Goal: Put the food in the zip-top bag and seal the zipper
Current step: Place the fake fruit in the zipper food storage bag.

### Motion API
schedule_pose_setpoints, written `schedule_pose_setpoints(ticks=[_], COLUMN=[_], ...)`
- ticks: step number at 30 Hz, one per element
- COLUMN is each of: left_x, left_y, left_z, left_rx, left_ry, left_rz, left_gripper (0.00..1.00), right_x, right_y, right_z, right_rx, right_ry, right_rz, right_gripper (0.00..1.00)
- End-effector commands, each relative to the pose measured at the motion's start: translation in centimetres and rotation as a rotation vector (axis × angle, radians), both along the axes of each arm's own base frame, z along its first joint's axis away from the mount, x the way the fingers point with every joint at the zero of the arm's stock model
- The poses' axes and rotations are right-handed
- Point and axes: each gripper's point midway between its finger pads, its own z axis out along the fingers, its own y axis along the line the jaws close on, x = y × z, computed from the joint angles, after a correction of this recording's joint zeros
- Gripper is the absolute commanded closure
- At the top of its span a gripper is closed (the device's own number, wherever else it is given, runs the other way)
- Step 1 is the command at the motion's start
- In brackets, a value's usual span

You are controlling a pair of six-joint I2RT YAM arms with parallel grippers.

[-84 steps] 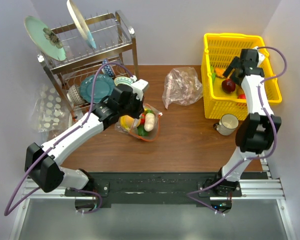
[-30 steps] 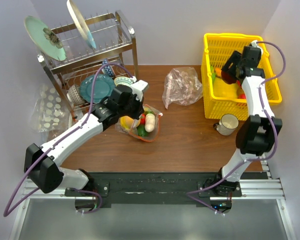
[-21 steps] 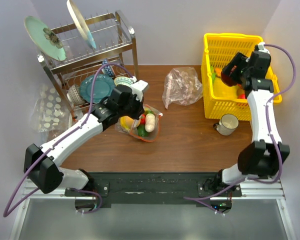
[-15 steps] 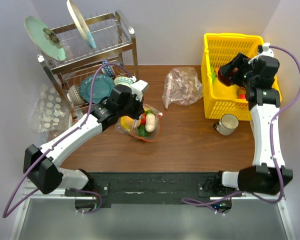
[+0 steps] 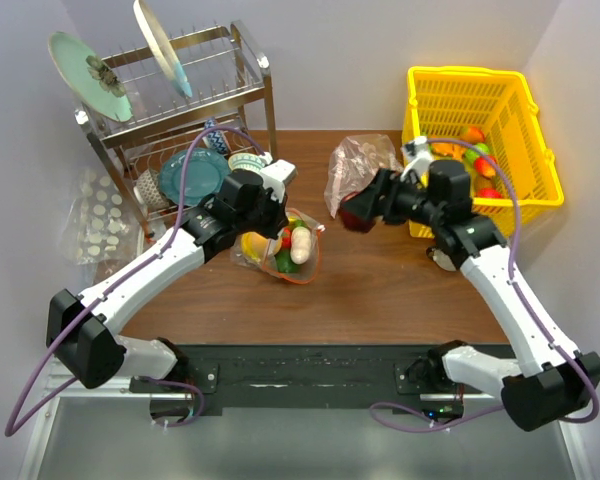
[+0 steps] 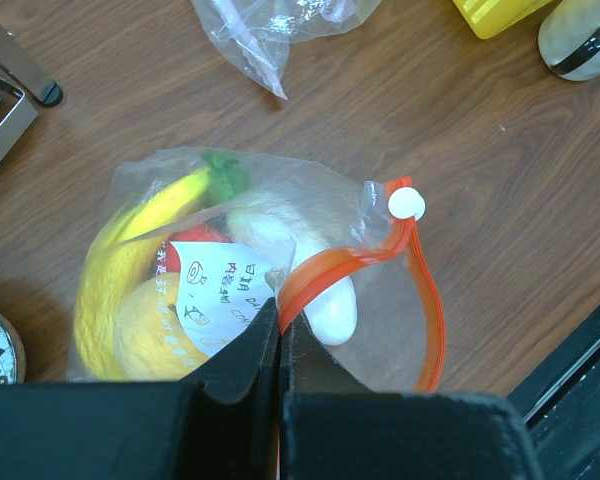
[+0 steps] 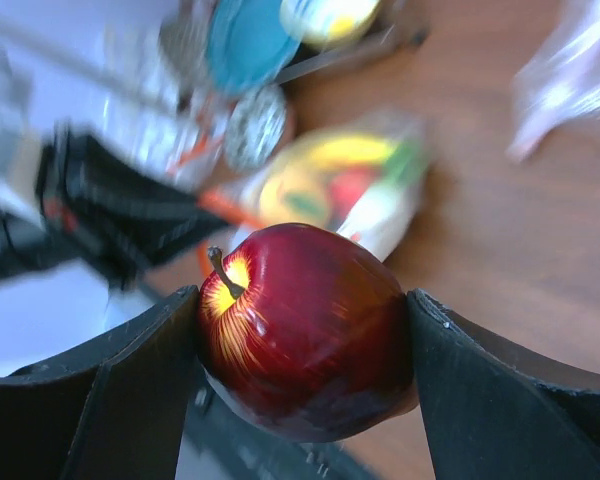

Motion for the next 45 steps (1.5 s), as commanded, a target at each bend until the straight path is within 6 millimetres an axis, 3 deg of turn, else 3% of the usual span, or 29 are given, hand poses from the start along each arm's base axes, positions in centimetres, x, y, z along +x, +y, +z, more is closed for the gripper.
schedule_pose_setpoints(ticks=[1, 2, 8, 9, 10, 12, 13, 16, 17, 18, 23, 25, 33, 39, 43, 44, 45], left_x=[0.6, 0.6, 0.8, 0.8, 0.8, 0.8, 0.8, 0.9, 0.9, 0.9, 0.9, 1.0, 1.3, 1.6, 1.7, 1.8, 1.8], left_y=[0.2, 0.2, 0.2, 0.3, 0.3, 0.4, 0.5, 0.7, 0.7, 0.6, 0.7, 0.8, 1.1, 1.4, 1.6, 1.7, 1.7], left_z=[1.9, 1.8, 1.8, 1.8, 1.8, 1.9, 1.9, 2.1, 2.0, 2.1, 2.2, 2.4, 2.8, 2.8, 2.6, 2.8, 2.7], left_rx=[-0.036, -0.033, -0.030, -0.029, -0.029, -0.026, -0.027, -0.027, -0.026, -0.030, -0.036, -0.044, -0.090, -0.114, -0.110, -0.113, -0.112], left_ry=[-0.063, -0.062, -0.064, -0.065, -0.065, -0.065, -0.067, -0.072, -0.071, -0.072, -0.070, -0.072, -0.055, -0.039, -0.037, -0.041, -0.037], left_rz=[0.015, 0.014, 0.020, 0.022, 0.022, 0.026, 0.027, 0.034, 0.034, 0.032, 0.037, 0.043, 0.041, 0.038, 0.044, 0.047, 0.048], left_gripper=[1.00, 1.00, 1.00, 1.00, 1.00, 1.00, 1.00, 1.00, 1.00, 1.00, 1.00, 1.00, 1.00, 1.00, 1.00, 1.00, 1.00], right_x=[-2.5, -3.4, -5.5, -4.8, -4.9, -4.9, -4.4, -3.7, -3.4, -3.0, 0.1, 0.8, 3.4, 2.5, 1.6, 1.3, 1.0], right_y=[4.3, 5.6, 10.2, 10.7, 11.1, 12.4, 12.8, 14.5, 15.2, 15.6, 14.8, 15.1, 15.5, 17.0, 16.2, 15.7, 15.3], right_z=[1.3, 0.0, -2.6, -1.9, -3.0, -2.6, -3.7, -4.0, -5.4, -5.4, -6.8, -6.3, -8.8, -9.4, -8.3, -7.3, -8.1], right_rx=[0.111, 0.109, 0.150, 0.177, 0.179, 0.219, 0.209, 0.210, 0.189, 0.187, 0.124, 0.113, 0.071, 0.088, 0.078, 0.088, 0.055], right_ry=[-0.047, -0.029, -0.054, -0.109, -0.094, -0.143, -0.126, -0.150, -0.127, -0.139, -0.235, -0.288, -0.308, -0.286, -0.283, -0.290, -0.252], right_rz=[0.131, 0.169, 0.258, 0.236, 0.233, 0.242, 0.227, 0.225, 0.223, 0.217, 0.086, 0.079, -0.002, 0.041, 0.041, 0.030, 0.030], right_gripper=[0.54, 0.54, 0.52, 0.52, 0.52, 0.52, 0.52, 0.52, 0.52, 0.52, 0.53, 0.53, 0.50, 0.15, 0.14, 0.14, 0.15])
